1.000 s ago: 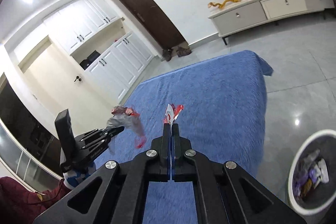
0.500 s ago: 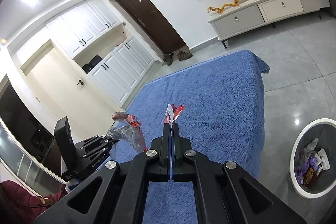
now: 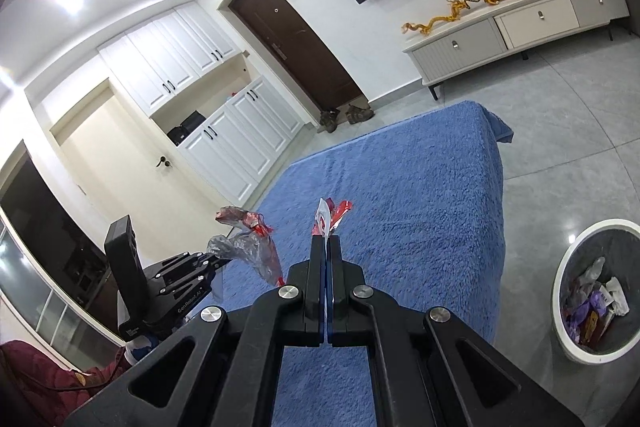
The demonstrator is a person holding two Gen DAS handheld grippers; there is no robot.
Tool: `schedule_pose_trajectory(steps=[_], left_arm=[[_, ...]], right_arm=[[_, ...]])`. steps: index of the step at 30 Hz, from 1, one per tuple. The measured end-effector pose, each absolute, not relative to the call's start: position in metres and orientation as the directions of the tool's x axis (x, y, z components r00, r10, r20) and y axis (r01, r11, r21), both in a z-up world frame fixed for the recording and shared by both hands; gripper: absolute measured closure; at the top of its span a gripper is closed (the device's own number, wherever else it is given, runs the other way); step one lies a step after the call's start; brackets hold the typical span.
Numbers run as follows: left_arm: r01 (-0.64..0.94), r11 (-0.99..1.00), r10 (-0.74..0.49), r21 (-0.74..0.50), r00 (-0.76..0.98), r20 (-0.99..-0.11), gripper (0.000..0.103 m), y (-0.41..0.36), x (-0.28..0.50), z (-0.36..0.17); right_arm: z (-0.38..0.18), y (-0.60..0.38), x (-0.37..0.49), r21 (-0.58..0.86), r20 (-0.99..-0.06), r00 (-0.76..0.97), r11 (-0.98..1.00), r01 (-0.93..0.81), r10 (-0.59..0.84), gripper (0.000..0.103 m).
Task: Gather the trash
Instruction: 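Carry the wrapper and snack bag over to the white bin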
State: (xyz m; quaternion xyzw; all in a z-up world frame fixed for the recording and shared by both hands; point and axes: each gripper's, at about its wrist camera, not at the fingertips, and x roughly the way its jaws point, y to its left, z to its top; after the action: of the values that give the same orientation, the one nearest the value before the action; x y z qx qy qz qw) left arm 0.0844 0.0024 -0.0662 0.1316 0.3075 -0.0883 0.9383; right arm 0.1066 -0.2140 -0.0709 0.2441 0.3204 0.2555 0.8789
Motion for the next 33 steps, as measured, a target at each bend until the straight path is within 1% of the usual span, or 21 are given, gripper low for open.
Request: schedule_pose_trajectory(steps=[19, 28, 33], left_arm=[[0.239, 0.942, -0.050, 0.236, 0.795, -0.605, 0.101, -0.013, 0.069, -0.064], [0.241, 0.932, -0.027, 0.272, 0.793, -0.609, 0.101, -0.028, 0.067, -0.063], [0.248, 0.921, -0.017, 0.300, 0.794, -0.607, 0.101, -0.037, 0.064, -0.063]], right_arm=[[-0.083, -0.216, 0.093, 0.614, -0.431, 0.648, 0.731, -0.298, 0.627, 0.103], [-0.088, -0.228, 0.087, 0.629, -0.413, 0.653, 0.717, -0.300, 0.635, 0.103], [-0.093, -0.237, 0.081, 0.648, -0.388, 0.660, 0.699, -0.302, 0.644, 0.103]])
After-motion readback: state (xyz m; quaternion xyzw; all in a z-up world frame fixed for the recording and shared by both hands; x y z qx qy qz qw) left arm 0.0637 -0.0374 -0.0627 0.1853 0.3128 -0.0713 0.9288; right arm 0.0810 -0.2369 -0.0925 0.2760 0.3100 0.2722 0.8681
